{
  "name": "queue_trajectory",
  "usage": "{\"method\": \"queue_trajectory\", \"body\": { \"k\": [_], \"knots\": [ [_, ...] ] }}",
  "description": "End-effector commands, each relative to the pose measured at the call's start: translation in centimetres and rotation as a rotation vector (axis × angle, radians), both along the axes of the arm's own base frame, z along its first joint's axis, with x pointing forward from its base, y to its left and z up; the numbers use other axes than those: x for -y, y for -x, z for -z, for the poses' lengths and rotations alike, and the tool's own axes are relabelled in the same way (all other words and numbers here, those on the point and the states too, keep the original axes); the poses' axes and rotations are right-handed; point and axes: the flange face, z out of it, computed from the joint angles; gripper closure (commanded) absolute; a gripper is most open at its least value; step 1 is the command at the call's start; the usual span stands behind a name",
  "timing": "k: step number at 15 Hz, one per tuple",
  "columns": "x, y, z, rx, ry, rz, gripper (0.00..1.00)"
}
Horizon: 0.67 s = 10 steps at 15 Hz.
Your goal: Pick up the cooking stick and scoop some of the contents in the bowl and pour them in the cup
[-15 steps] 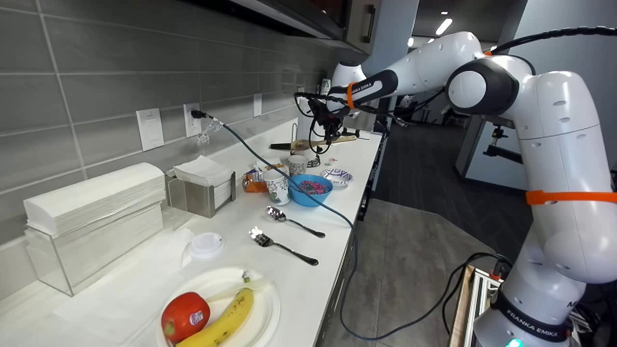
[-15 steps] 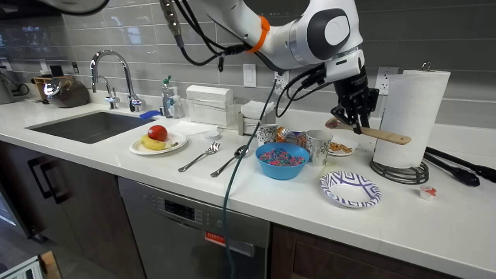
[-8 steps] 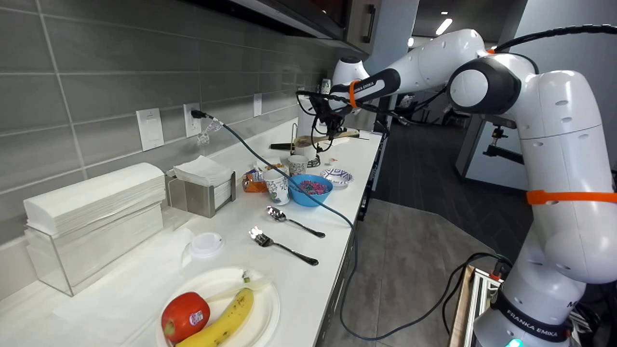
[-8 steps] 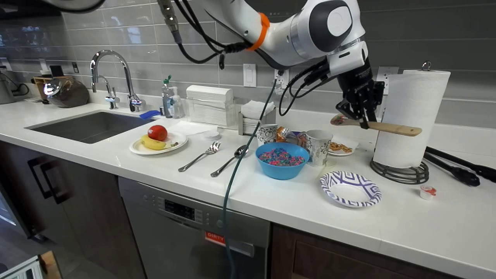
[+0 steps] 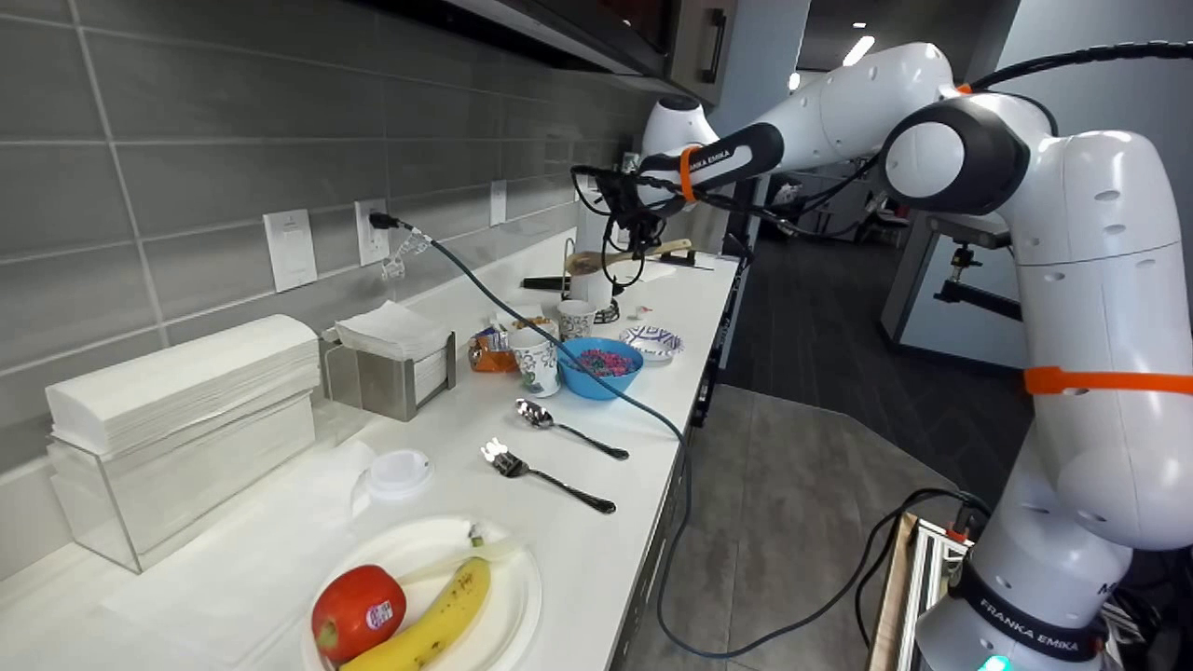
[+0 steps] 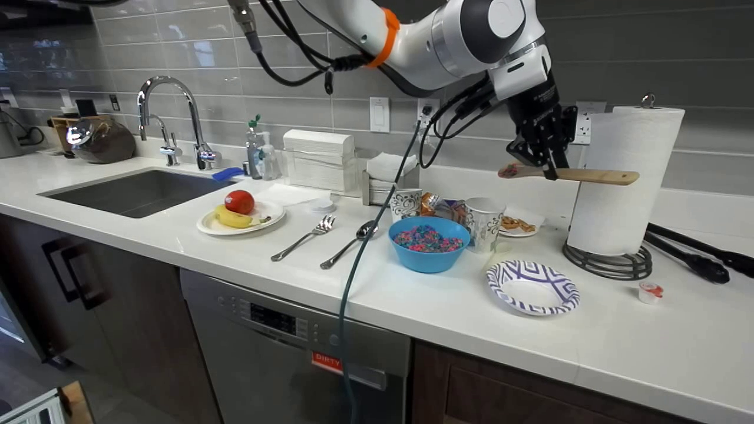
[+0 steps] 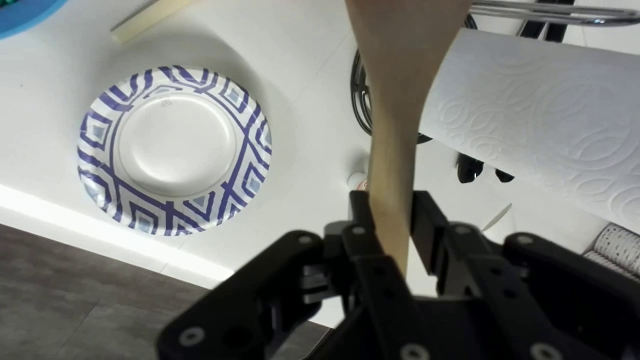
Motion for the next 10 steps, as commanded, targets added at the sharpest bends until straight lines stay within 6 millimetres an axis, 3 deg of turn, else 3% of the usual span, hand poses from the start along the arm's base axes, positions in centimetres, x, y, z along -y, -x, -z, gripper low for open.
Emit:
{"method": "queue_trajectory", "body": {
  "k": [1, 10],
  "knots": [
    [-1.1, 1.5, -0.2, 0.012, 0.030, -0.032, 0.94],
    [-1.9, 3.5, 0.8, 0.005, 0.089, -0.076, 0.94]
  ]
}}
